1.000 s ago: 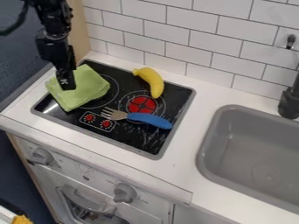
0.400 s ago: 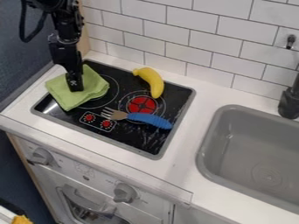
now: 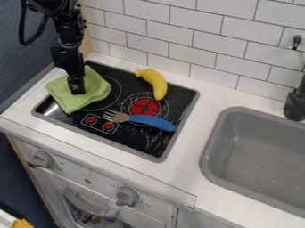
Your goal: Take the green cloth and place it below the left burner
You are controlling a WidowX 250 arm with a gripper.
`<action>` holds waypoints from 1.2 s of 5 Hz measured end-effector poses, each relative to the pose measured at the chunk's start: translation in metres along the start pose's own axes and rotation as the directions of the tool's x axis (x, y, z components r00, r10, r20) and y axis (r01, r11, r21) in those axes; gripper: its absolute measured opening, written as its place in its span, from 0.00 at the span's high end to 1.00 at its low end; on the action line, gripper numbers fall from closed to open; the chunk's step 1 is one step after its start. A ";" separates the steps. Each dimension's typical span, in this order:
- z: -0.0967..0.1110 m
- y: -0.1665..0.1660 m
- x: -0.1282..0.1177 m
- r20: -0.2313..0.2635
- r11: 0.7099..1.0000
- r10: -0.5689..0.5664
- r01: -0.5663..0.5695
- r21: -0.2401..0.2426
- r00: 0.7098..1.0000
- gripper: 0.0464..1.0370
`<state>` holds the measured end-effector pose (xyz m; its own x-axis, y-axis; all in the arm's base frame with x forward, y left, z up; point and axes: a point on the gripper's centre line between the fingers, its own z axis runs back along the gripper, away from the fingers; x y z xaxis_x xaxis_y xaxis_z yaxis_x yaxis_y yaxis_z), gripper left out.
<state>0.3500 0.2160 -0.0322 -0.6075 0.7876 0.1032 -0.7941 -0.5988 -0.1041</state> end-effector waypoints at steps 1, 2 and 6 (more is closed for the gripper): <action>-0.001 0.017 0.005 0.021 0.999 0.003 -0.004 0.039 1.000 0.04; -0.001 0.030 0.014 0.052 0.998 0.026 -0.029 0.053 0.998 0.04; -0.001 0.080 0.053 0.134 0.988 0.059 -0.077 0.134 0.989 0.04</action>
<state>0.2543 0.2100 -0.0359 -0.6507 0.7241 0.2285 -0.7403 -0.6720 0.0214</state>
